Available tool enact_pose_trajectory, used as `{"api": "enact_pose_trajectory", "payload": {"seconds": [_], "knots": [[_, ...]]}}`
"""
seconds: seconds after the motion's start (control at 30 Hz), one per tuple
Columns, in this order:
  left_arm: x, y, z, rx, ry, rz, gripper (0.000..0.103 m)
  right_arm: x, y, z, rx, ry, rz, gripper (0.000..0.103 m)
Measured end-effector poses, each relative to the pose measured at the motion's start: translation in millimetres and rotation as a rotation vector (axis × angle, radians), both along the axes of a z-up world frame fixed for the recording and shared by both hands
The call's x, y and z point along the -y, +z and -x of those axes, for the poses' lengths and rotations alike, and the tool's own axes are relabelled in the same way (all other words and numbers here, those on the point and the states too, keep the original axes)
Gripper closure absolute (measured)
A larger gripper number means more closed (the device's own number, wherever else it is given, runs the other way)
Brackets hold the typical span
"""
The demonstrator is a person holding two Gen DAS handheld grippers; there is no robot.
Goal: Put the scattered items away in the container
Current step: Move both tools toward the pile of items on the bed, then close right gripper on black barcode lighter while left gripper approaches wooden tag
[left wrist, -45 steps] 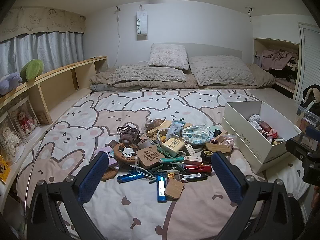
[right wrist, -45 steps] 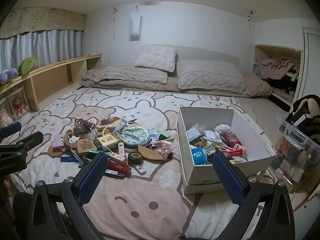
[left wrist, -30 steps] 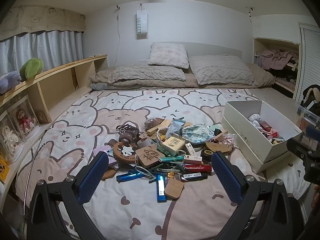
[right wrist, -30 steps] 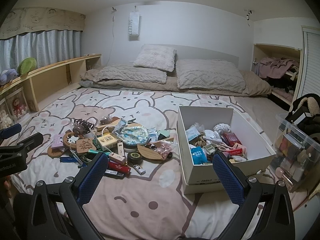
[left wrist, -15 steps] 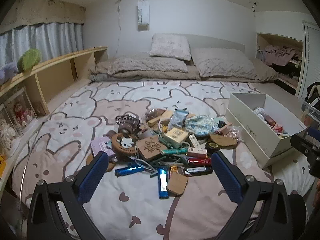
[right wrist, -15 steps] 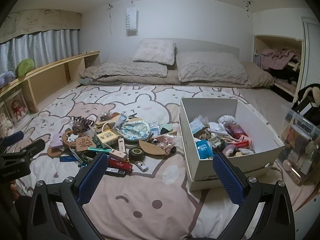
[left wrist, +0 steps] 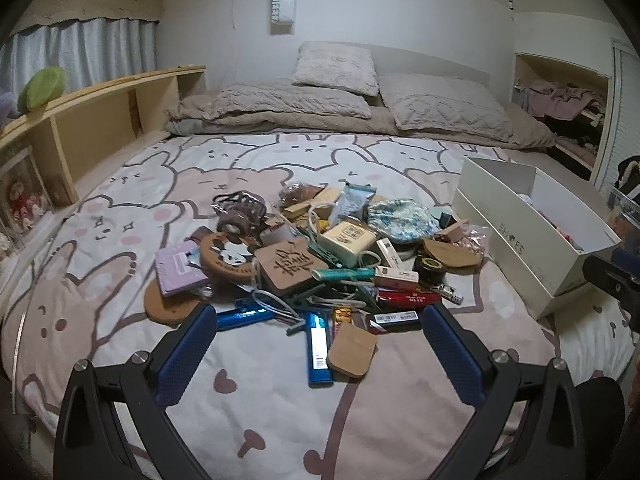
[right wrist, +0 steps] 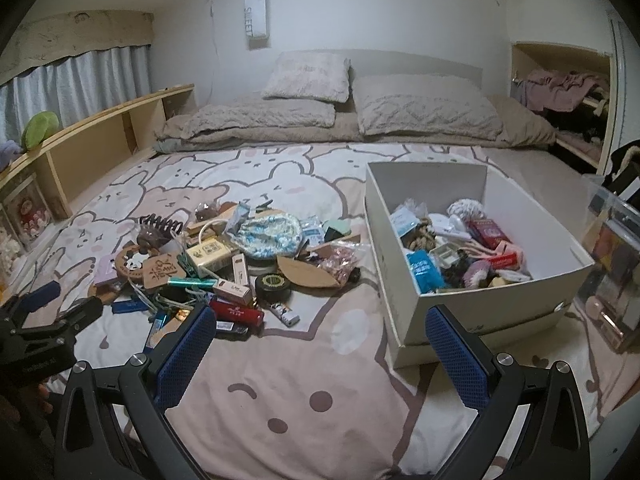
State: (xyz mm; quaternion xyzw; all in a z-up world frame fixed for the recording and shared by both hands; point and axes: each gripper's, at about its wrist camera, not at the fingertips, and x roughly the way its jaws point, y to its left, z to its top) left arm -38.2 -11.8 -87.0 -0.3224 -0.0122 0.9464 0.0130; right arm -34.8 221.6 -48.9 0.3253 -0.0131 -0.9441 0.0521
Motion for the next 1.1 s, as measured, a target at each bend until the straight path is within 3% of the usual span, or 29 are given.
{"api": "enact_pose_trajectory", "payload": {"seconds": [0.5,0.73,0.93,1.1], "knots": [[-10,-49,19,0.051,-0.083,-0.029,0.0,23,-14,37,0.03,0.093,-0.01,0.0],[-15,-62,28,0.073,-0.126,-0.054,0.013,42,-14,67,0.023,0.167,-0.038,0.0],[-19,-72,34,0.082,-0.144,-0.046,0.016,50,-26,98,0.067,0.234,0.059,0.0],[-23,-84,39,0.101,-0.153,-0.009,0.02,49,-48,114,0.104,0.205,0.152,0.0]]}}
